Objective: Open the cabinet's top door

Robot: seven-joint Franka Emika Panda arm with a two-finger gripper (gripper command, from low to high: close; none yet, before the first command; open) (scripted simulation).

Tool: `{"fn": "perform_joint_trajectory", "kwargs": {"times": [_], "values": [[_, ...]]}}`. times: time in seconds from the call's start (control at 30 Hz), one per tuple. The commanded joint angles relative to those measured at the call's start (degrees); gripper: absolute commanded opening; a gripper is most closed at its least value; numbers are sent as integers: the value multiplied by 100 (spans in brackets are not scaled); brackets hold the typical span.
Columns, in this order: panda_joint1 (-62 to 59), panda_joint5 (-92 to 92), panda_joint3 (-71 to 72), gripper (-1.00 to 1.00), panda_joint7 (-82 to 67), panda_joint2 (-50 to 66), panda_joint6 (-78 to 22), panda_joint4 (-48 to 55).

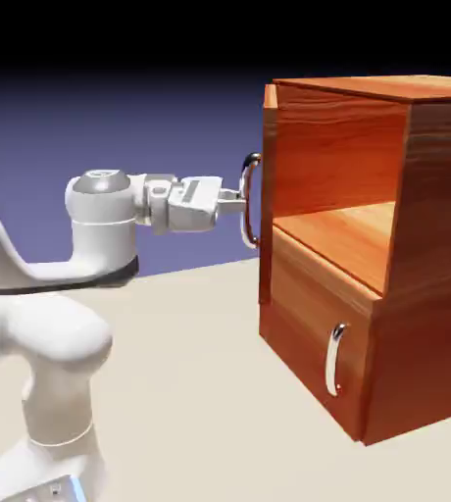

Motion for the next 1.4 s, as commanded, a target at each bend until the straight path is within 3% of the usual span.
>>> {"fn": "perform_joint_trajectory", "kwargs": {"times": [0.0,0.33,0.63,1.03,1.37], "values": [[38,231,209,-100,-15,-21,-148,-21],[424,2401,2285,-100,107,361,-1636,196],[160,4202,4153,-100,546,1582,-3148,1182],[-1805,5772,6617,-100,1214,3449,-5315,3540],[-3881,6350,8432,-100,1422,4013,-6495,5207]]}}
